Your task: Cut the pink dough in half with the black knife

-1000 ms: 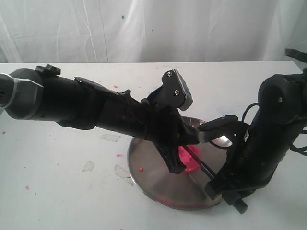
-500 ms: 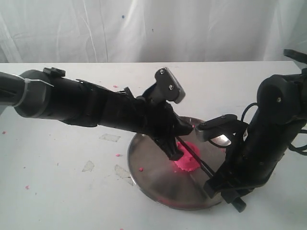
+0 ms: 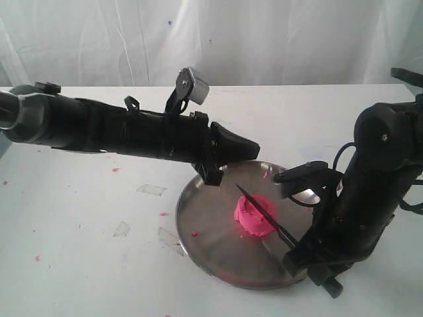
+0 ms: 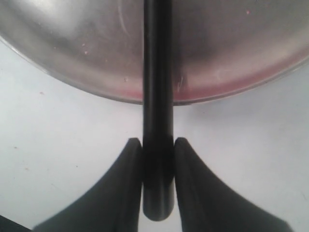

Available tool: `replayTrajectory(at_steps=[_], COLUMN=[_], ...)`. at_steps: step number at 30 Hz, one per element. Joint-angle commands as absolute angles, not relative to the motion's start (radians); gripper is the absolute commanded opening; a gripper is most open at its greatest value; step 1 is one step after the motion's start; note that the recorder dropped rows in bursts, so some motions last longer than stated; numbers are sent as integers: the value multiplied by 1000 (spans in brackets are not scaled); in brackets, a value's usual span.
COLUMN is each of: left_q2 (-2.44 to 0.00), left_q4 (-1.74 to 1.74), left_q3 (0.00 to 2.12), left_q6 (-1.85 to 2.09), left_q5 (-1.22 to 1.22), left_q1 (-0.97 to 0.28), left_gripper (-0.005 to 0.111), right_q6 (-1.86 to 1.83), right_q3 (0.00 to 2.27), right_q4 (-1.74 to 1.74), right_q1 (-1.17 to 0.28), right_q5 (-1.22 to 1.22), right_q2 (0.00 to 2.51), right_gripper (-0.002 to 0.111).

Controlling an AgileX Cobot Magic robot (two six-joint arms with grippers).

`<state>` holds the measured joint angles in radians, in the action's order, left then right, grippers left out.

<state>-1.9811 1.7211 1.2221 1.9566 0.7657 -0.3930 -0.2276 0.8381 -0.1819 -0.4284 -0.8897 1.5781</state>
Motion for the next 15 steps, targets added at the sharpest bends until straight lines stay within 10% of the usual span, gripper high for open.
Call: replayTrajectory(at_steps=[1, 15], left_q2=[-2038, -2082], left_q4=[1744, 1744], left_q3=[1226, 1257], left_q6=[2102, 2085], left_q5=[812, 805], left_q1=[-391, -391], left_gripper=[0, 0], right_q6=[-224, -215], right_q3=[843, 843], right_q4=[-181, -181], right_q1=[-429, -429], right_q5=[-894, -884], right_q2=[1579, 1579], right_gripper=[0, 0])
